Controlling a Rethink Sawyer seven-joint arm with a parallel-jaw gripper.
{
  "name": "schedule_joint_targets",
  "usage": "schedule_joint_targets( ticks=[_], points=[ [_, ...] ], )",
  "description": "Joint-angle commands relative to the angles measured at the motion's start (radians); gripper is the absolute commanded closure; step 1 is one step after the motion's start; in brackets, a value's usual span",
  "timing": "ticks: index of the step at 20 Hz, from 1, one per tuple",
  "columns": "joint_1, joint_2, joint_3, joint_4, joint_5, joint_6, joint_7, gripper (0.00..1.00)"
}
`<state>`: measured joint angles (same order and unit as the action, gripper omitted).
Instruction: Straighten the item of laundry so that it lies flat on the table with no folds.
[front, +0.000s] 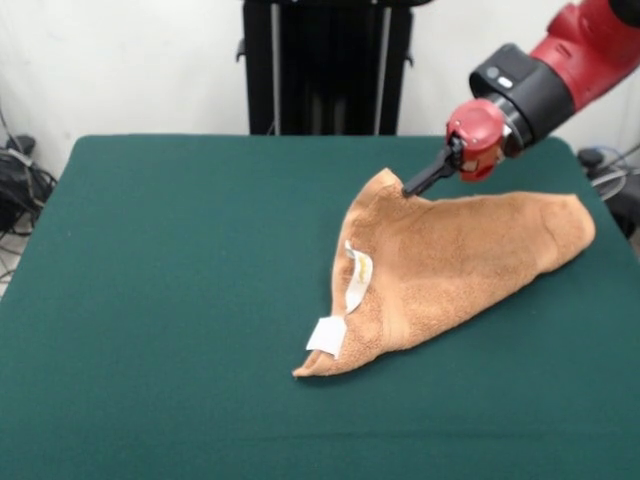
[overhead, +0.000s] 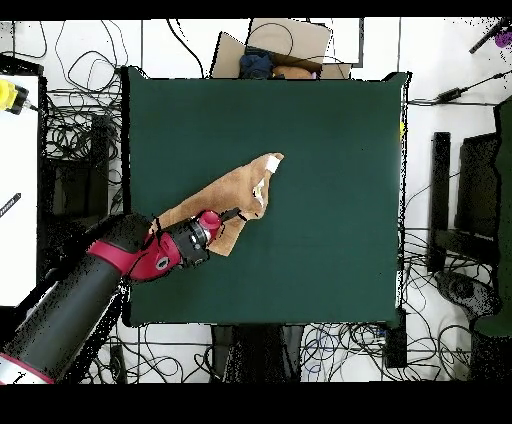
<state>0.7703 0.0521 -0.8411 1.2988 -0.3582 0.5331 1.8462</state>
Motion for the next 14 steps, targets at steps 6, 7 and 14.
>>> schedule_joint_targets(
  ticks=[6,7,14],
  points=[
    [-0.001,0.026,0.146,-0.094,-0.021,0.070,0.003,1.00],
    [-0.001,0.027,0.146,-0.098,-0.020,0.072,0.001,1.00],
    [-0.012,0.024,0.156,-0.110,-0.012,0.088,-0.008,1.00]
  ],
)
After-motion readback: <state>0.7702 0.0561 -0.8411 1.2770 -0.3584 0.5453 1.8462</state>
